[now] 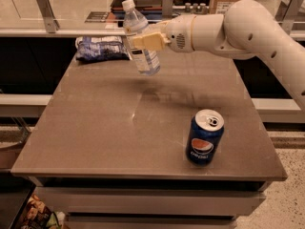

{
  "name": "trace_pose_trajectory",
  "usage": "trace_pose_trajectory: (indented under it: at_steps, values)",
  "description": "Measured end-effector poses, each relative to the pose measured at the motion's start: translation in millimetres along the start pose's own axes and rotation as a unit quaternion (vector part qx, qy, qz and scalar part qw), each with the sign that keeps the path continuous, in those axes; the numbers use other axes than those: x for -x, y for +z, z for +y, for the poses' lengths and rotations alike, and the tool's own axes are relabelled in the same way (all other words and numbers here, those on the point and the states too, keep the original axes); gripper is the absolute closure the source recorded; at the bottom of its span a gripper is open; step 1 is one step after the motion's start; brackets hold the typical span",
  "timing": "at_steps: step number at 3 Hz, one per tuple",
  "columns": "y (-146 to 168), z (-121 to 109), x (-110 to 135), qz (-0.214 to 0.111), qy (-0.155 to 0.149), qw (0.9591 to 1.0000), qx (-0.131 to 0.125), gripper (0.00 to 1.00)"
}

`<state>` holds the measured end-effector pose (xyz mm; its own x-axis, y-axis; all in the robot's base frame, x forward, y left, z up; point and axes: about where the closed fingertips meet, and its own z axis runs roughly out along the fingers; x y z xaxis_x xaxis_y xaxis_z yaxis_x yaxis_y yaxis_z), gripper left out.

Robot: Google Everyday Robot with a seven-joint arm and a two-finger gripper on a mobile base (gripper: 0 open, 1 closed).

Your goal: Place blue plastic bottle upright

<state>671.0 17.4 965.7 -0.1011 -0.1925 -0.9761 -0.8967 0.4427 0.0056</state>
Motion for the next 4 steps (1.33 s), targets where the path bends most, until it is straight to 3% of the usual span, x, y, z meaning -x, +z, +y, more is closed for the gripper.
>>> trace_pose_trajectory:
  at_steps: [2, 4]
  values:
    - [9, -2, -10, -0.047, 0.002, 0.9987, 0.021, 1.0]
    - [21, -6, -26, -0.059, 0.02, 0.9973, 0.038, 1.0]
